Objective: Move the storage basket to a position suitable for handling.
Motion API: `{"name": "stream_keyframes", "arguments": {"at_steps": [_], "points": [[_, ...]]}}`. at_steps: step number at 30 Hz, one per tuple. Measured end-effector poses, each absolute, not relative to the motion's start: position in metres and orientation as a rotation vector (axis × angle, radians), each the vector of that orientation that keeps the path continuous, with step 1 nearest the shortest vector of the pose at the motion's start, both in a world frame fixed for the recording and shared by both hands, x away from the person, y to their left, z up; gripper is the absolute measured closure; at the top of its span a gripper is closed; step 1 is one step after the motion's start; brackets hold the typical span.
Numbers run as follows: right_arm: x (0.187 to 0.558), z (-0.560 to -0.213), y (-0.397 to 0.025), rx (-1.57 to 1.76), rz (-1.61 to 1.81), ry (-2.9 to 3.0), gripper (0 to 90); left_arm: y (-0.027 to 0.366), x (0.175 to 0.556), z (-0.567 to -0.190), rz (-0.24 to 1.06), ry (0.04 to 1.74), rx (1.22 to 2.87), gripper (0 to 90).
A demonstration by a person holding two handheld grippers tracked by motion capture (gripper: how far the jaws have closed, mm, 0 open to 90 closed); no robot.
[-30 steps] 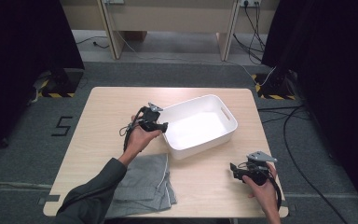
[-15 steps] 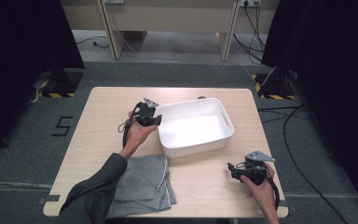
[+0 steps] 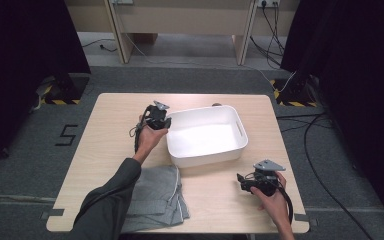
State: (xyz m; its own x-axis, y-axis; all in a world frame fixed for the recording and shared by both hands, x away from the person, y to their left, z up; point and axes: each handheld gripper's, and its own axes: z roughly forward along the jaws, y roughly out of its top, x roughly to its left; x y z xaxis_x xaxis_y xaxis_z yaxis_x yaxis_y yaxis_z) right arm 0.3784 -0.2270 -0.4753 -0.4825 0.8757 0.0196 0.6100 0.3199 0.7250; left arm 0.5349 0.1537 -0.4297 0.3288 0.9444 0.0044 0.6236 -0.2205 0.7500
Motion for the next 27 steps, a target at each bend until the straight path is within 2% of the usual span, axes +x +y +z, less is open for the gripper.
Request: {"name": "stream_keyframes", "arguments": {"at_steps": [1,5,10,19,21,22,23,24,25,27], "points": [[0.379,-0.477,-0.228,1.324,0.960,2.212,20.0,0.161,0.539,-0.431,0.598,1.418,1.892,76.7],[0.379,-0.481,-0.227,1.339,0.947,2.224,20.0,0.170,0.542,-0.432,0.584,1.432,1.873,77.8],[0.379,-0.481,-0.226,1.335,0.947,2.228,20.0,0.180,0.544,-0.433,0.619,1.405,1.901,77.9],[0.380,-0.483,-0.223,1.328,0.940,2.243,19.9,0.191,0.545,-0.436,0.586,1.335,1.895,76.4],[0.380,-0.483,-0.222,1.323,0.938,2.244,19.9,0.191,0.543,-0.437,0.597,1.311,1.917,73.9],[0.380,-0.483,-0.222,1.315,0.939,2.244,20.0,0.191,0.541,-0.437,0.555,1.311,1.907,70.9],[0.380,-0.483,-0.222,1.315,0.939,2.244,20.0,0.191,0.541,-0.437,0.555,1.311,1.907,63.2],[0.382,-0.481,-0.222,1.313,0.937,2.248,20.0,0.192,0.536,-0.437,0.496,1.391,1.856,52.7],[0.382,-0.481,-0.222,1.313,0.937,2.248,20.0,0.192,0.536,-0.437,0.496,1.391,1.856,46.9],[0.383,-0.473,-0.221,1.311,0.964,2.231,20.0,0.195,0.524,-0.436,0.484,1.426,1.836,44.3]]}}
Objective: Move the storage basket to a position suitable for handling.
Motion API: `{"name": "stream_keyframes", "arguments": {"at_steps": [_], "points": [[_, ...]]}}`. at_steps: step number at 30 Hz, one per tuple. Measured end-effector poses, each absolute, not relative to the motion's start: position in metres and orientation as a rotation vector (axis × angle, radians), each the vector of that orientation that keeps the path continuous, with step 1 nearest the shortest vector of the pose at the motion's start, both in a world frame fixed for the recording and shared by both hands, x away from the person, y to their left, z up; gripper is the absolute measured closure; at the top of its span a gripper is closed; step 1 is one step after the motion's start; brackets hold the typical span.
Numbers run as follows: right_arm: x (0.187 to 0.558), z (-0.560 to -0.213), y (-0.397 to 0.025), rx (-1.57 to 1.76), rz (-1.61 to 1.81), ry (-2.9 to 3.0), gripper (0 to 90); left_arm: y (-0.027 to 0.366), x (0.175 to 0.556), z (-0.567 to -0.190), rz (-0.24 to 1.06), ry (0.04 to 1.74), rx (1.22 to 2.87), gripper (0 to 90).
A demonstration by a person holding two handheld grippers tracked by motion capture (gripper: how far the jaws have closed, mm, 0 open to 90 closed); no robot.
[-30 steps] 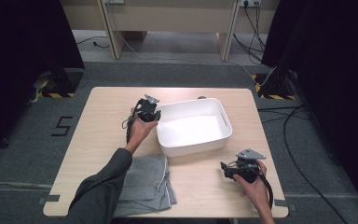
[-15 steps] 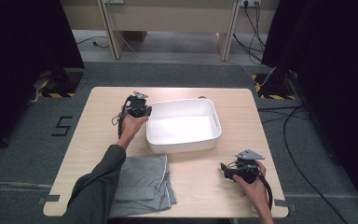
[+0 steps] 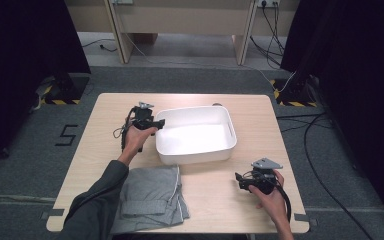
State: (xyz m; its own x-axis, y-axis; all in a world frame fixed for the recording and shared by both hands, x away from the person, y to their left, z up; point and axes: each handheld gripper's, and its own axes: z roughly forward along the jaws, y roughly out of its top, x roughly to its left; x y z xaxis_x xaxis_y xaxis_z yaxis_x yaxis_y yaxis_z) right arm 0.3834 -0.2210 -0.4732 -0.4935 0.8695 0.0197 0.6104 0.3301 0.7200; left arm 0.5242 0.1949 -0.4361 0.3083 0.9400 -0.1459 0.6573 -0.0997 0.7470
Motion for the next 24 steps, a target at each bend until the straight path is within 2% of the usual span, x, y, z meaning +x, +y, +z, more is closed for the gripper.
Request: {"name": "stream_keyframes", "arguments": {"at_steps": [6,11,13,17,18,19,22,24], "points": [[0.396,-0.444,-0.214,1.262,1.040,2.173,20.6,0.197,0.495,-0.435,0.483,1.396,1.857,39.1],[0.417,-0.421,-0.198,1.244,1.092,2.122,22.6,0.195,0.484,-0.436,0.538,1.340,1.905,37.8],[0.428,-0.415,-0.190,1.246,1.118,2.107,23.7,0.195,0.484,-0.438,0.523,1.315,1.910,41.4],[0.453,-0.408,-0.172,1.257,1.055,2.107,28.9,0.191,0.484,-0.442,0.532,1.279,1.942,56.5],[0.460,-0.410,-0.169,1.251,1.008,2.123,32.1,0.190,0.484,-0.442,0.544,1.275,1.948,56.7],[0.465,-0.413,-0.166,1.248,0.966,2.143,39.6,0.191,0.484,-0.442,0.558,1.270,1.950,57.3],[0.476,-0.425,-0.163,1.273,0.856,2.159,42.3,0.197,0.487,-0.442,0.579,1.262,1.945,61.5],[0.476,-0.430,-0.164,1.305,0.934,2.172,45.5,0.201,0.491,-0.442,0.563,1.270,1.932,63.5]]}}
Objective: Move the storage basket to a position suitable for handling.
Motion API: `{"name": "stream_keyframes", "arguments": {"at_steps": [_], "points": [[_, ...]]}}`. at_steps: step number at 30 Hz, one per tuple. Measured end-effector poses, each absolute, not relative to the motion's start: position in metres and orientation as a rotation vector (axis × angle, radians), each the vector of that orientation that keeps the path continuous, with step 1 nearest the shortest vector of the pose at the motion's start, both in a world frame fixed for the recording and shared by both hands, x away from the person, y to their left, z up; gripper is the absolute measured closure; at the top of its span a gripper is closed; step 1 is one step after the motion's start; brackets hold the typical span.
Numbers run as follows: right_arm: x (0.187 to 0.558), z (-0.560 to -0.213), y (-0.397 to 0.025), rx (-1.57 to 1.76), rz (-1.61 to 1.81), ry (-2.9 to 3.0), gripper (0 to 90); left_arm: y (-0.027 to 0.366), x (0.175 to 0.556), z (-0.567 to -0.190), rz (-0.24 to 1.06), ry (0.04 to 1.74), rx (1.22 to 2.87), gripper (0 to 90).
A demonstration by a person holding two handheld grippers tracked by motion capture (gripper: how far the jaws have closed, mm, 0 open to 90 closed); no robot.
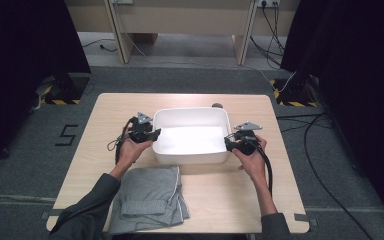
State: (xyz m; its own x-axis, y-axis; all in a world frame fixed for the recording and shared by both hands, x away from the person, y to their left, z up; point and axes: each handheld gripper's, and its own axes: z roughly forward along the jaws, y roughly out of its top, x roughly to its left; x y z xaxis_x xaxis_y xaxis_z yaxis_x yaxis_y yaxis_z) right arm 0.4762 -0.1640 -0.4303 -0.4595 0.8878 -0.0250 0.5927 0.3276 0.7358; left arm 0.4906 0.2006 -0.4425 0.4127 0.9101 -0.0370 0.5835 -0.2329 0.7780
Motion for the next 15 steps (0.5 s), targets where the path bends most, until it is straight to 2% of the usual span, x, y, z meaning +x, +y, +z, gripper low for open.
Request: {"name": "stream_keyframes", "arguments": {"at_steps": [7,15], "points": [[0.462,-0.433,-0.156,1.246,0.987,2.197,53.9,0.197,0.492,-0.444,0.600,1.261,1.962,66.1],[0.451,-0.435,-0.153,1.169,0.964,2.180,54.4,0.195,0.474,-0.444,0.607,1.212,1.977,64.1]]}}
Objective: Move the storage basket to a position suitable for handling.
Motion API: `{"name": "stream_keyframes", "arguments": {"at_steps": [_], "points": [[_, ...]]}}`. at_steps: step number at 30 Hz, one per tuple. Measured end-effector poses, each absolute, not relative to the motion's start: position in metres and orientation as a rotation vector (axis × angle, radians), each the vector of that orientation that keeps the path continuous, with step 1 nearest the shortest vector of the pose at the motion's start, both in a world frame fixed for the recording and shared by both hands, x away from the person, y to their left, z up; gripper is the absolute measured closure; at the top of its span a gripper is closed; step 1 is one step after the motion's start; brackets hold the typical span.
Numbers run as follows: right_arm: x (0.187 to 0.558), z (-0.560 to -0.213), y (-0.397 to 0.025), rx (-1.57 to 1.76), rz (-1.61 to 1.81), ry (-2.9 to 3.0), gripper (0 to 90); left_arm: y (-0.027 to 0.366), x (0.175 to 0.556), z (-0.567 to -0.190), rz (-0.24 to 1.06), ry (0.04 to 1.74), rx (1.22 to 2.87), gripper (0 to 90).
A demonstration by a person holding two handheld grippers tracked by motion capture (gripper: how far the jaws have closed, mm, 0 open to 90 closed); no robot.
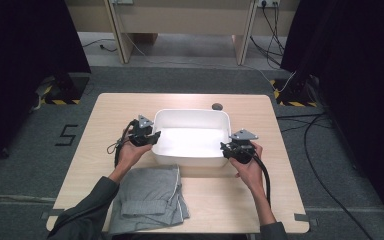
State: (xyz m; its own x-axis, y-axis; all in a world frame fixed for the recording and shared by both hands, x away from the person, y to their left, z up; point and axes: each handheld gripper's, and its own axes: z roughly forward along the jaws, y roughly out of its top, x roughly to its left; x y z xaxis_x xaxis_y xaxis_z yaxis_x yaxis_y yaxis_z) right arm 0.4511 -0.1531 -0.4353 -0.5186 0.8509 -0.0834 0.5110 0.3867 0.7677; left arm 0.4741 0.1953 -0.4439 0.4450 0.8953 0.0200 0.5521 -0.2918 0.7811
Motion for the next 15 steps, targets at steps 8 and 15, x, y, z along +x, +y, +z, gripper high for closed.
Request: {"name": "stream_keyframes", "arguments": {"at_steps": [8,15], "points": [[0.455,-0.436,-0.155,1.188,0.980,2.179,50.4,0.199,0.474,-0.445,0.557,1.226,1.949,60.4],[0.426,-0.414,-0.157,1.153,1.009,2.085,28.8,0.220,0.464,-0.435,0.415,1.305,1.790,37.8]]}}
